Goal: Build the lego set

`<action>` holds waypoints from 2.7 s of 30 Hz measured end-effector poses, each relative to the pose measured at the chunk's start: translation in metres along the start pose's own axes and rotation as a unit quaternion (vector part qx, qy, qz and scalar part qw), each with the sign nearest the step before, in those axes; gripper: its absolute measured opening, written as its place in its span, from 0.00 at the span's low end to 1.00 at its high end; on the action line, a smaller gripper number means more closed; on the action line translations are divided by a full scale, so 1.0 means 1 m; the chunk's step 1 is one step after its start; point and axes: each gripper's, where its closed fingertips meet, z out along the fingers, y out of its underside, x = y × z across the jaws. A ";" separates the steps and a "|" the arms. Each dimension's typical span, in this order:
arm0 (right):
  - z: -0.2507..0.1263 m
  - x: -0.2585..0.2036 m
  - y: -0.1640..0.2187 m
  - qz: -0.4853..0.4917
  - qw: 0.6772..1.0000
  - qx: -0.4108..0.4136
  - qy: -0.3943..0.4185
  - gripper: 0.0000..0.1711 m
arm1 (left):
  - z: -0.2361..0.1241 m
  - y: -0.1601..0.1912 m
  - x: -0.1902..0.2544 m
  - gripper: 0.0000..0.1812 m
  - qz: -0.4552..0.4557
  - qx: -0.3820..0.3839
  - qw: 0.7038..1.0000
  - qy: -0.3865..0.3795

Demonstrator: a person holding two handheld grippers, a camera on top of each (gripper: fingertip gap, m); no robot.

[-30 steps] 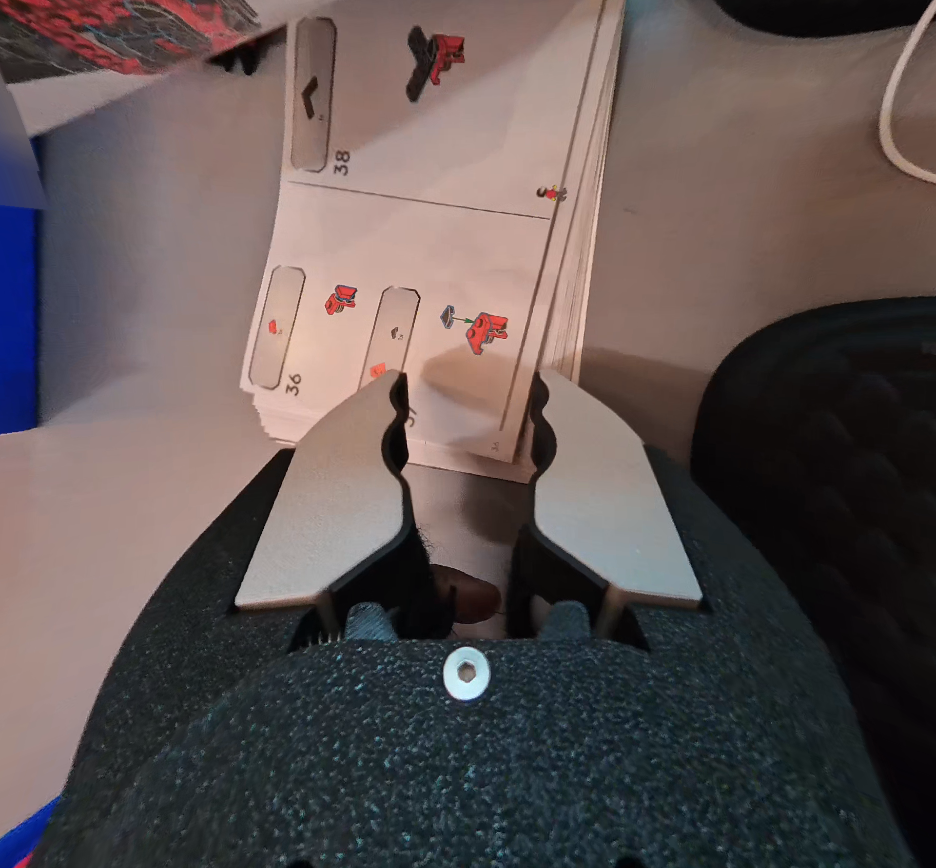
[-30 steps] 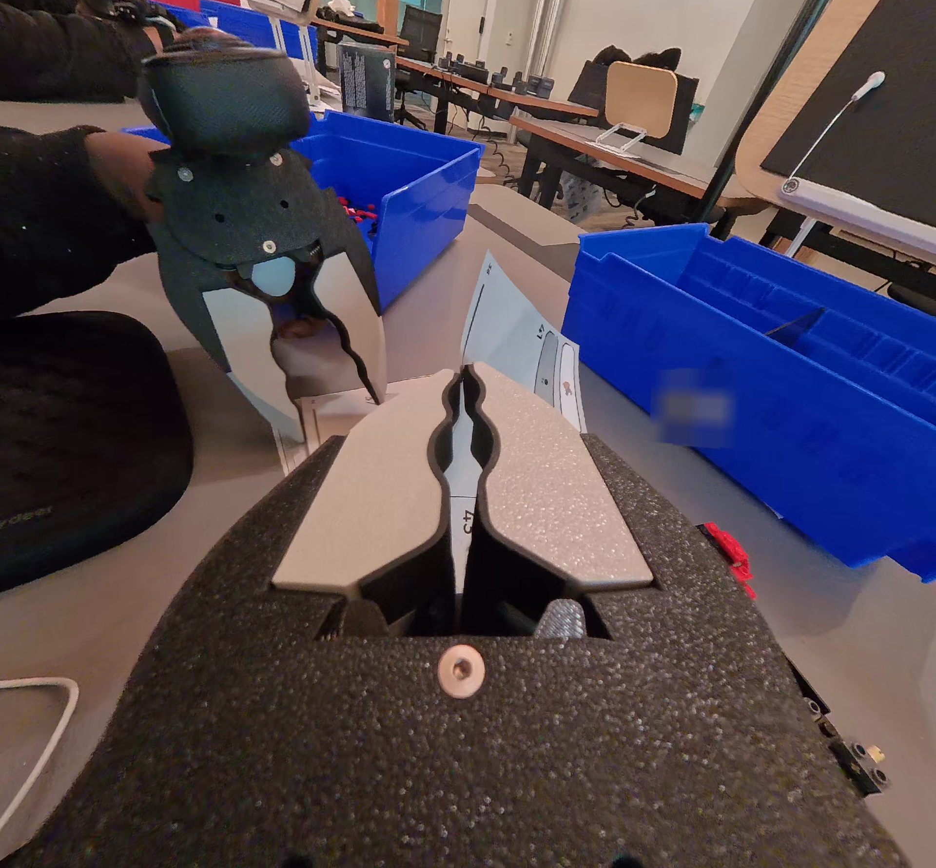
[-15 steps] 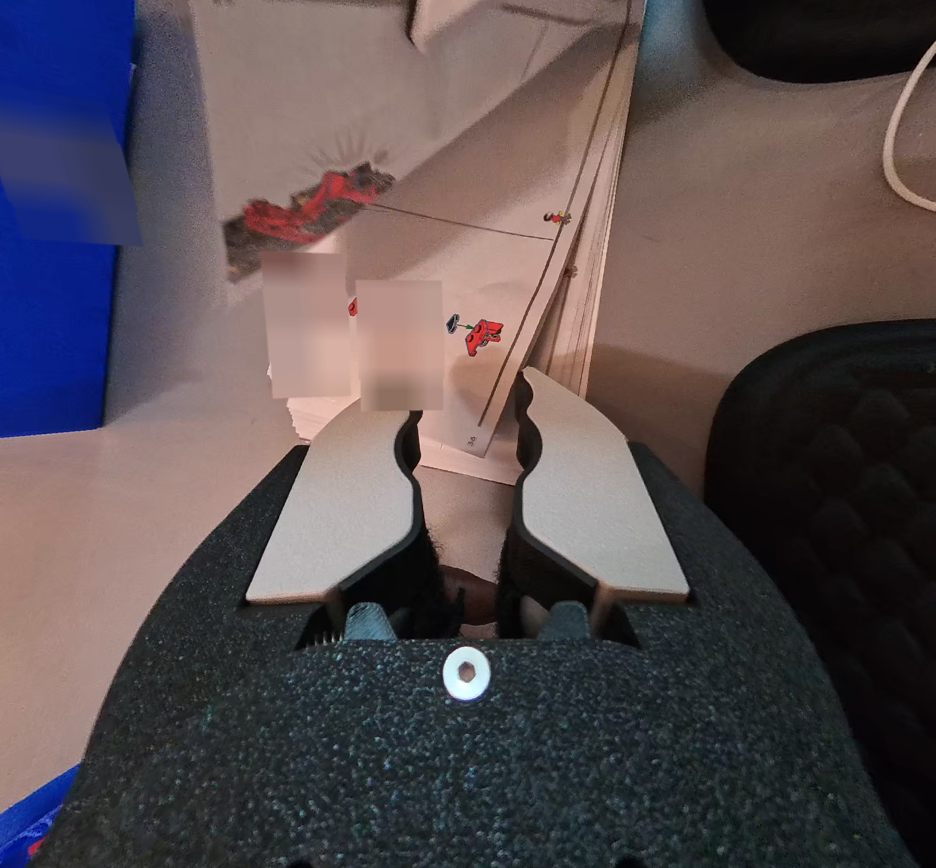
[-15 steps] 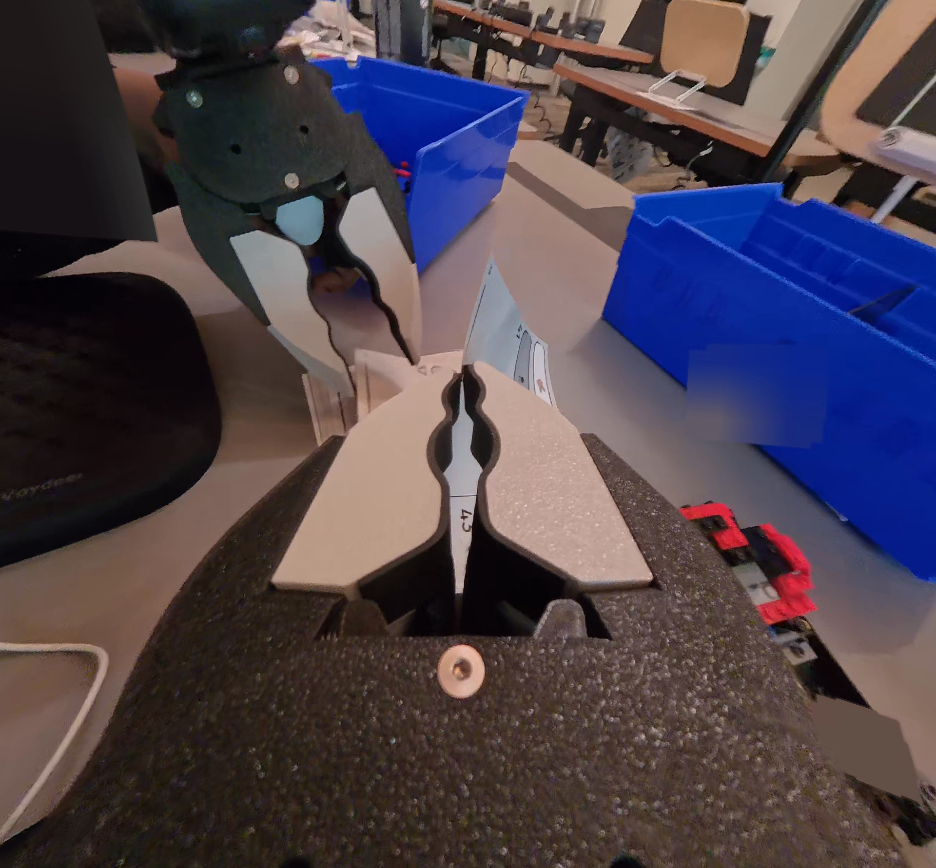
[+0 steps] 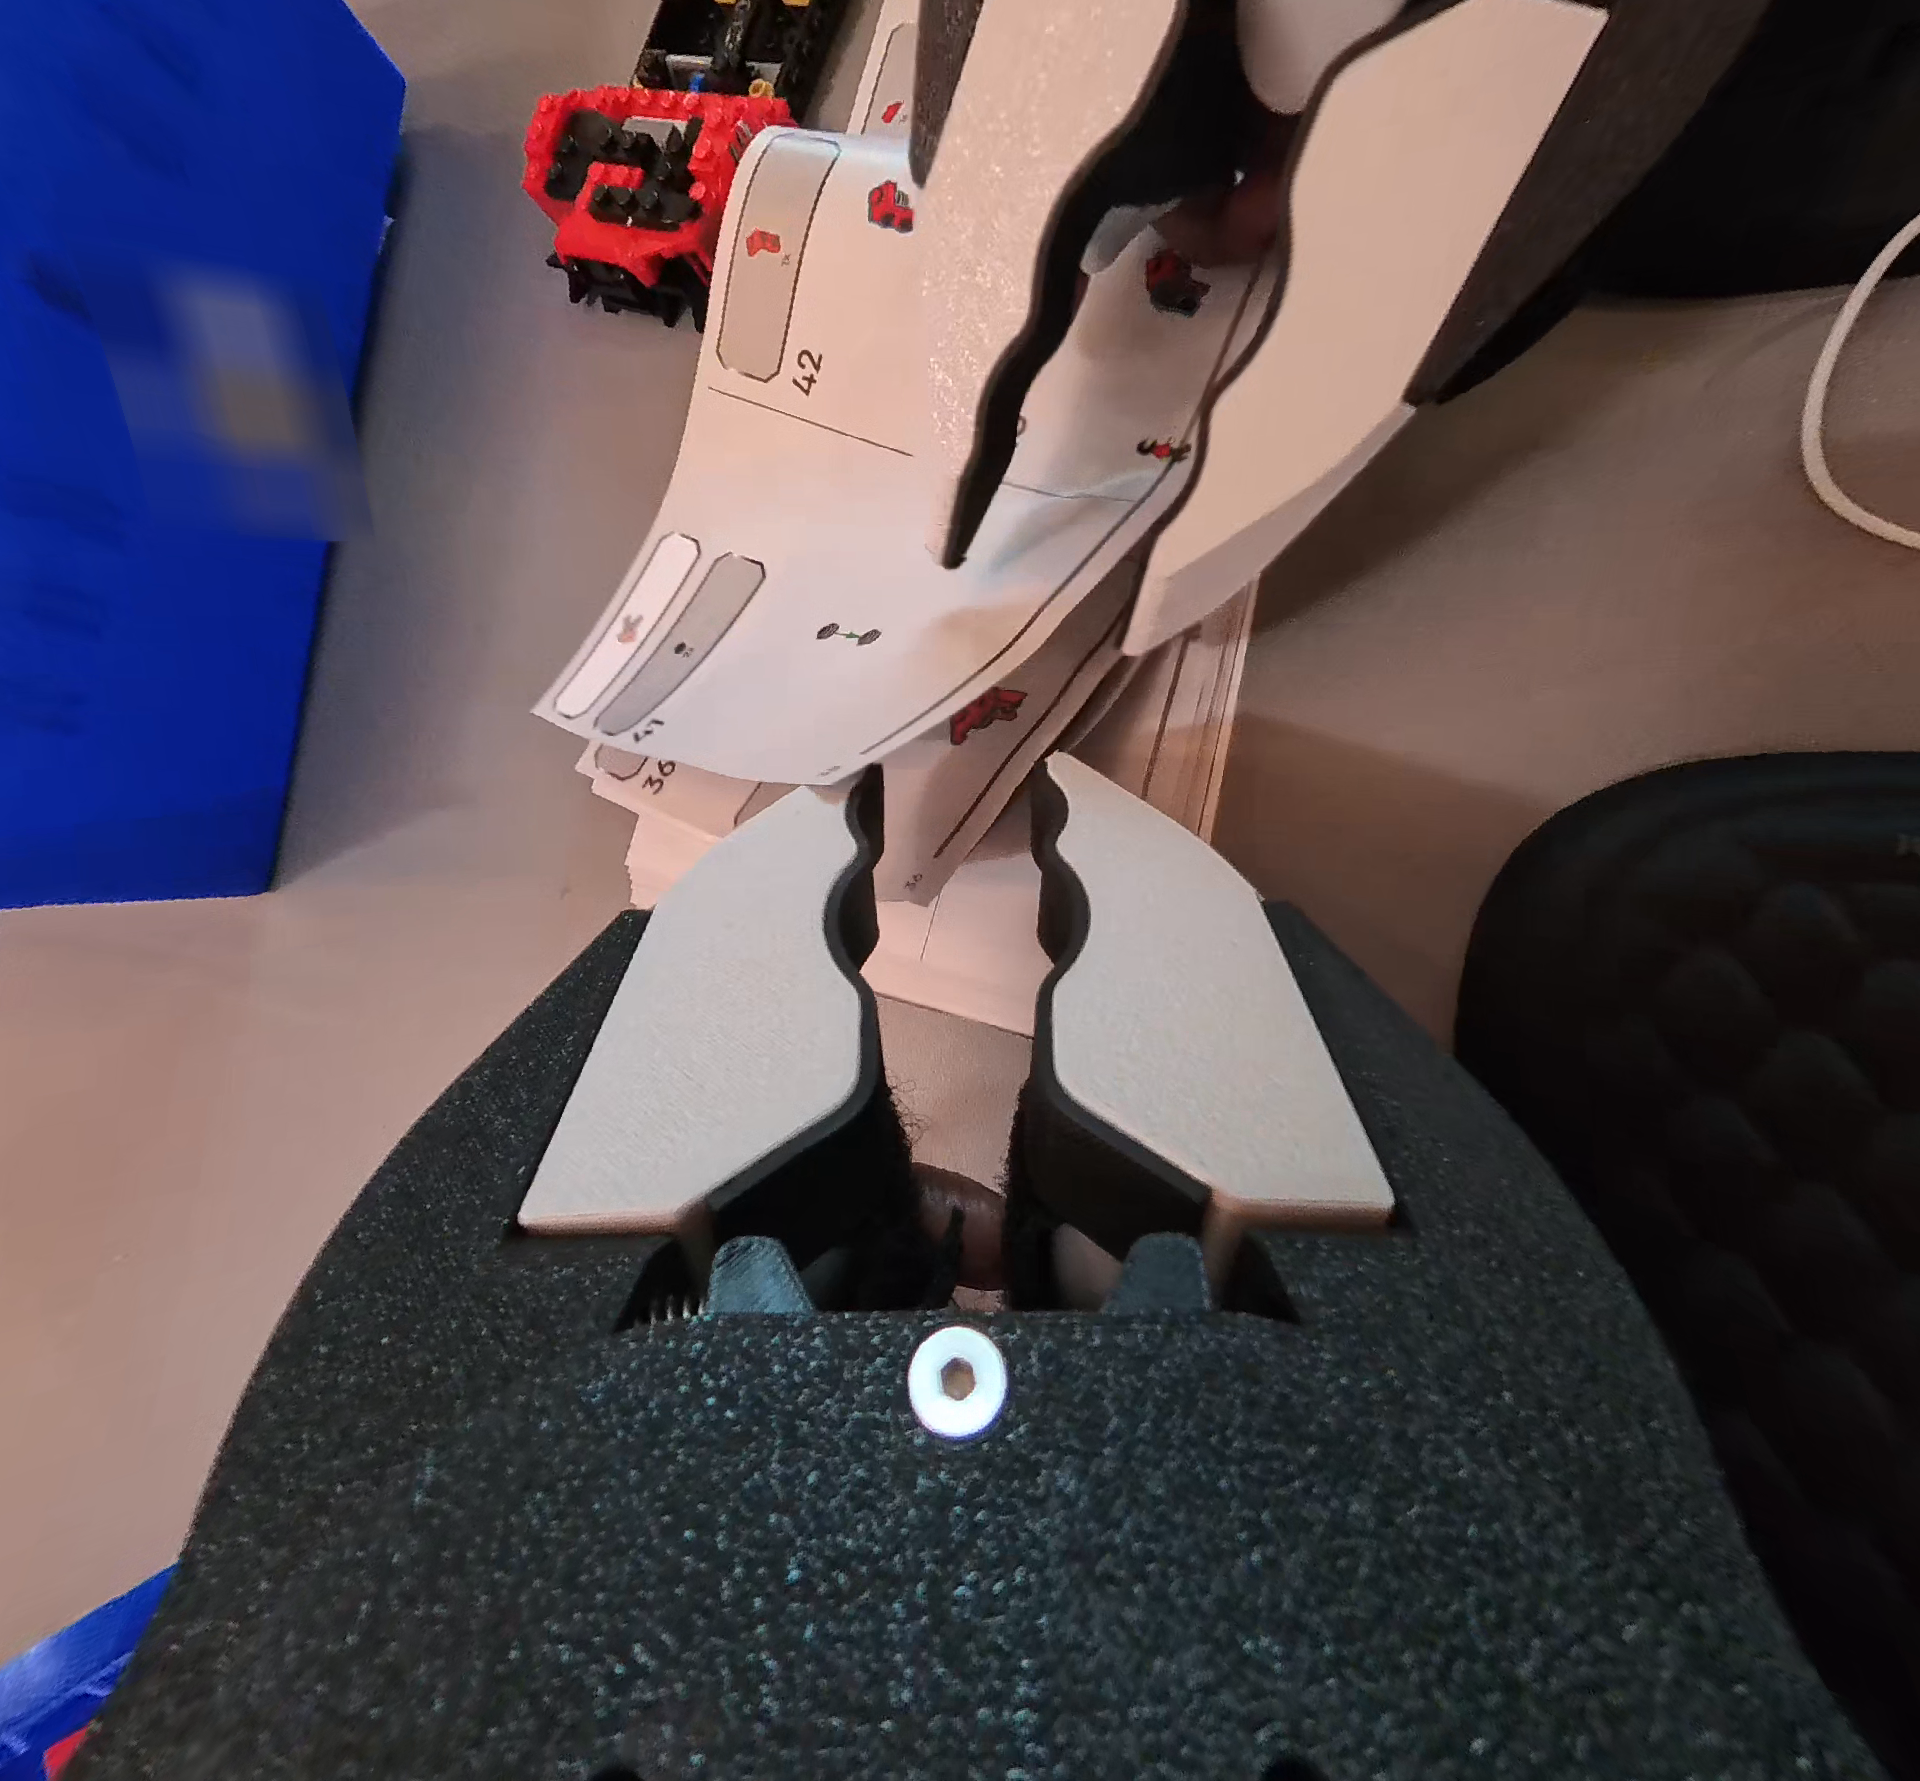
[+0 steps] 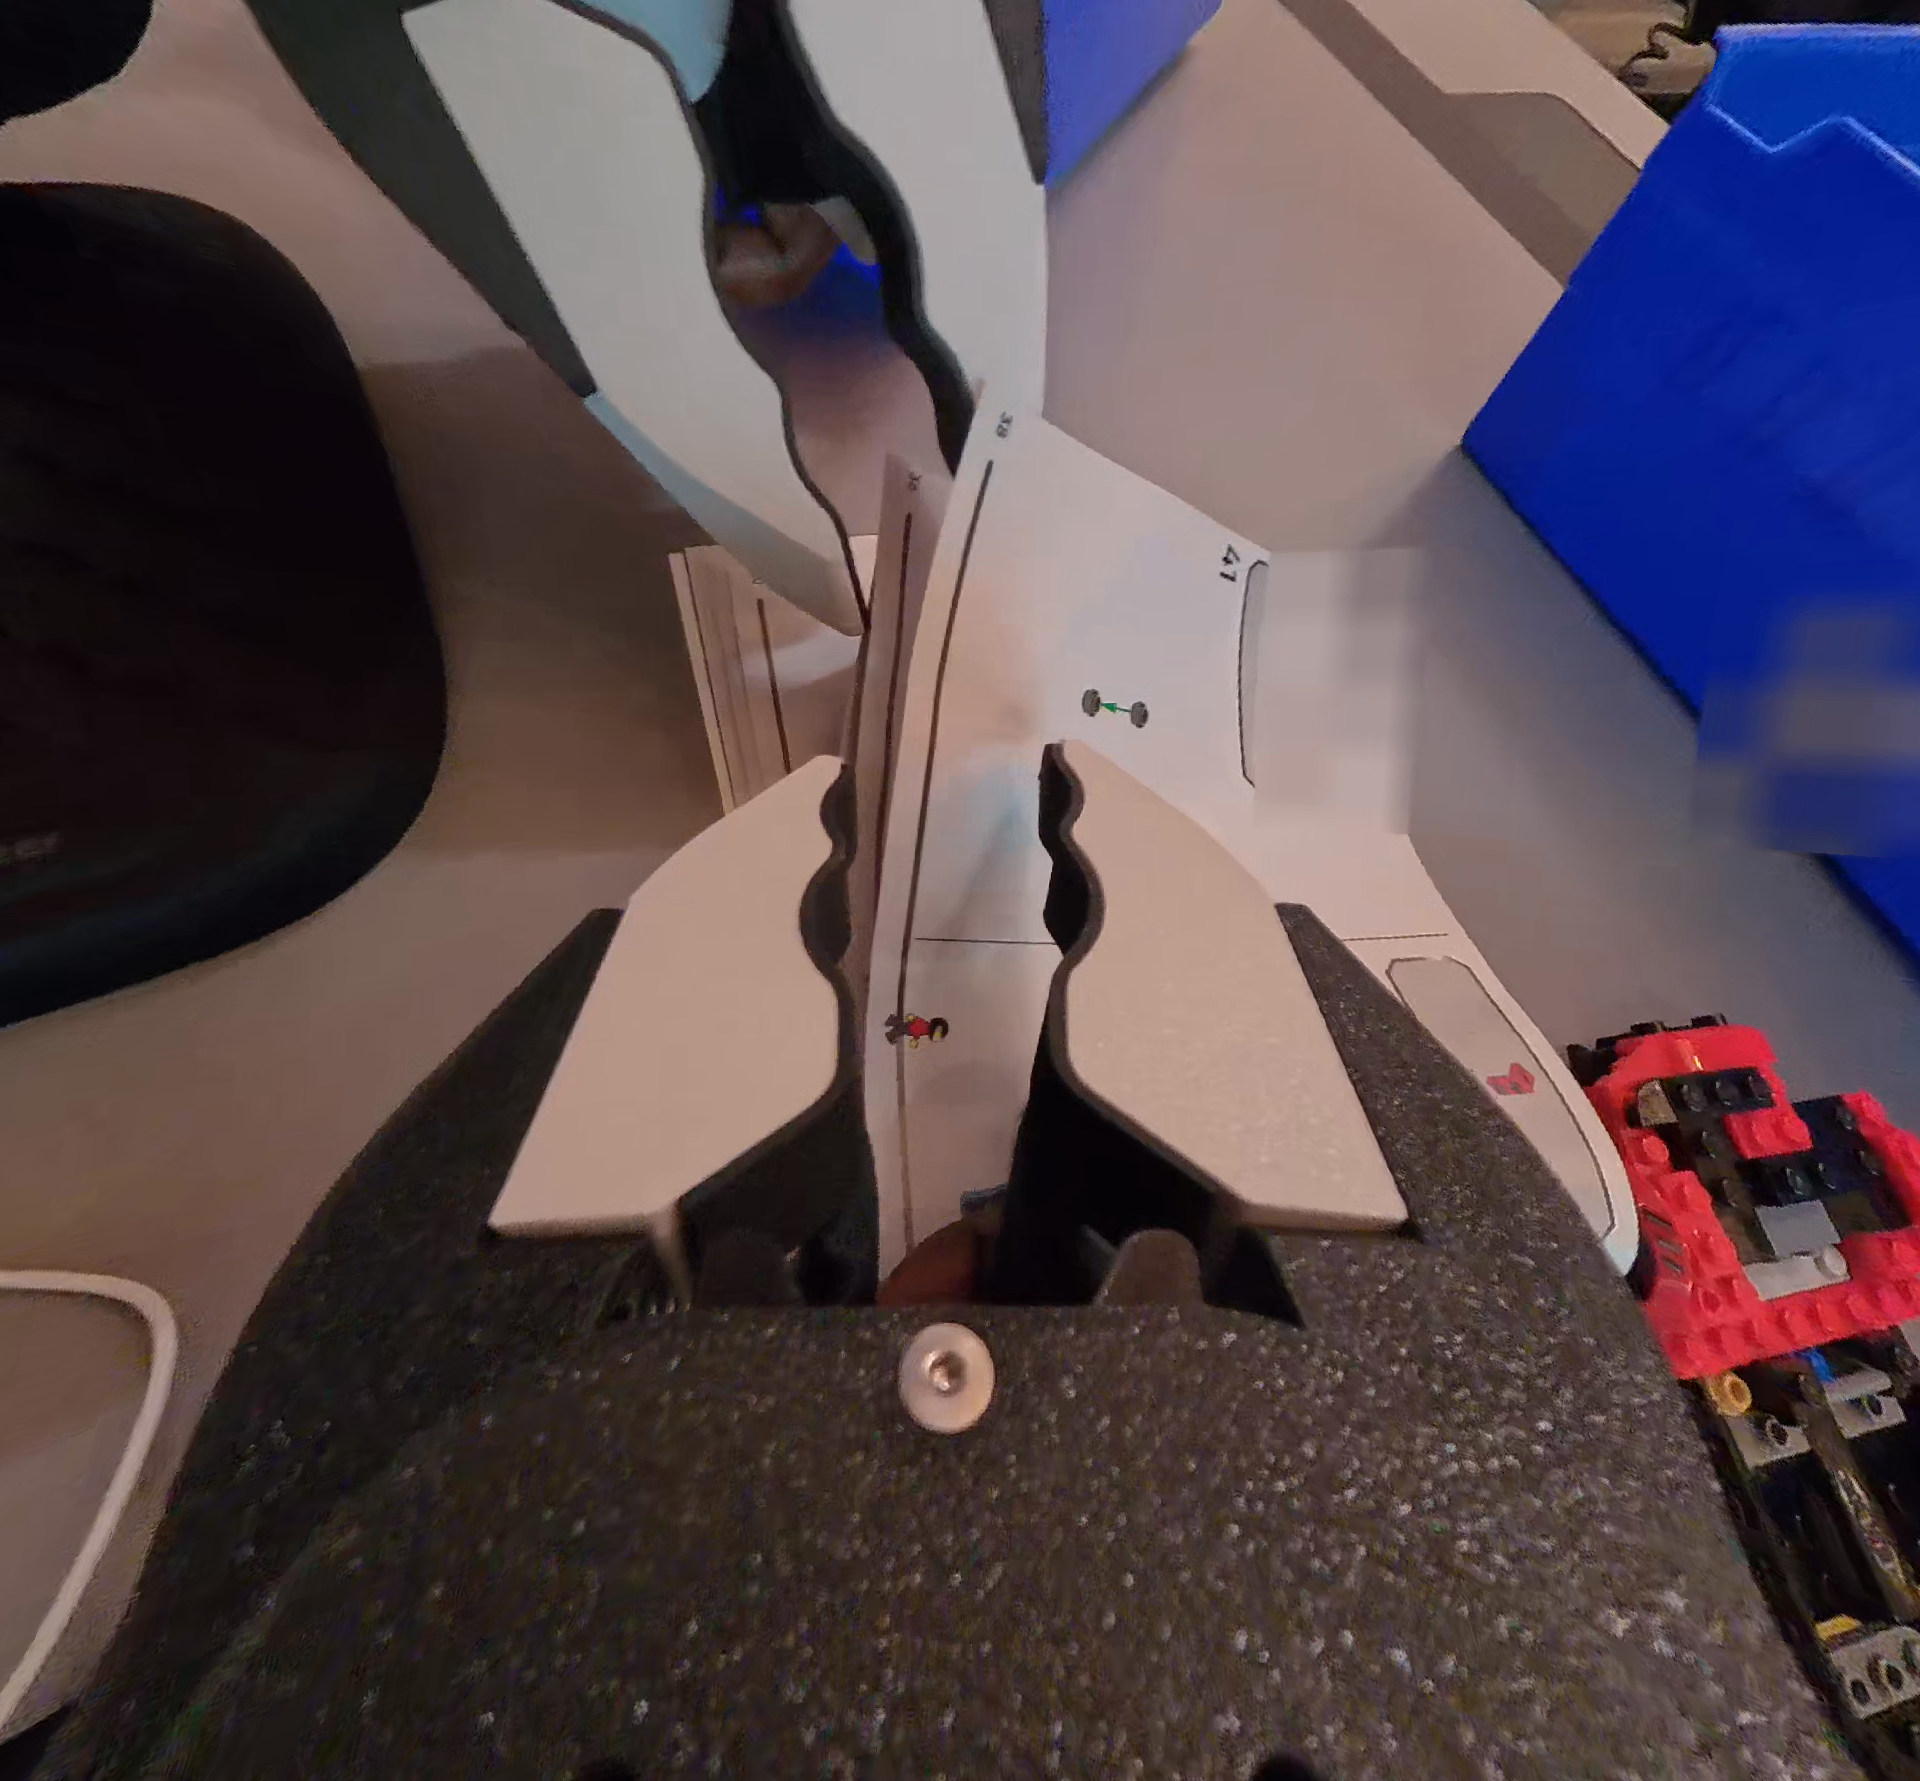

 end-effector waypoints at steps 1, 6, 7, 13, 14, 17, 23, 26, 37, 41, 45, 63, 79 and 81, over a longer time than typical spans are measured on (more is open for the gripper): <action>0.000 0.001 0.000 0.006 1.000 0.001 0.000 0.19 | 0.000 0.000 0.000 0.15 0.000 0.001 1.000 -0.001; 0.002 0.001 0.003 -0.009 1.000 -0.013 0.006 0.20 | -0.001 -0.003 0.000 0.14 -0.002 0.008 1.000 -0.003; 0.002 0.001 0.004 -0.016 1.000 -0.018 0.010 0.20 | -0.001 -0.004 0.000 0.14 -0.003 0.009 1.000 -0.002; 0.004 0.000 0.005 -0.041 0.999 -0.028 0.019 0.19 | 0.000 -0.004 -0.001 0.14 -0.002 0.009 1.000 -0.004; 0.003 -0.002 0.003 -0.040 0.999 -0.023 0.016 0.19 | 0.000 -0.004 -0.001 0.14 -0.001 0.010 1.000 -0.004; 0.002 -0.003 0.001 -0.042 0.999 -0.019 0.015 0.20 | 0.000 -0.005 -0.001 0.14 -0.002 0.012 1.000 -0.005; 0.005 -0.003 0.004 -0.058 0.998 -0.034 0.022 0.20 | 0.000 -0.006 -0.001 0.14 -0.004 0.016 1.000 -0.006; 0.004 -0.001 0.004 -0.052 0.998 -0.033 0.024 0.19 | 0.000 -0.006 -0.001 0.14 -0.001 0.016 1.000 -0.007; 0.004 0.003 0.006 -0.078 0.995 -0.045 0.048 0.14 | -0.001 -0.008 -0.002 0.14 -0.002 0.020 1.000 -0.008; 0.003 0.009 0.007 -0.082 0.993 -0.050 0.065 0.09 | -0.001 -0.007 -0.002 0.14 -0.001 0.020 1.000 -0.009; 0.002 0.017 0.013 -0.089 0.989 -0.071 0.091 0.05 | -0.001 -0.007 -0.002 0.14 -0.001 0.018 1.000 -0.010; -0.015 0.045 0.020 0.006 0.990 -0.060 0.128 0.04 | -0.033 -0.038 0.015 0.20 -0.098 0.139 0.979 0.112; -0.025 0.003 -0.005 0.012 0.999 0.028 -0.042 0.08 | 0.049 0.005 -0.035 0.09 -0.120 -0.025 0.986 -0.113; -0.039 -0.006 -0.020 0.001 0.994 0.075 -0.077 0.11 | 0.049 0.003 -0.037 0.09 -0.114 -0.020 0.986 -0.116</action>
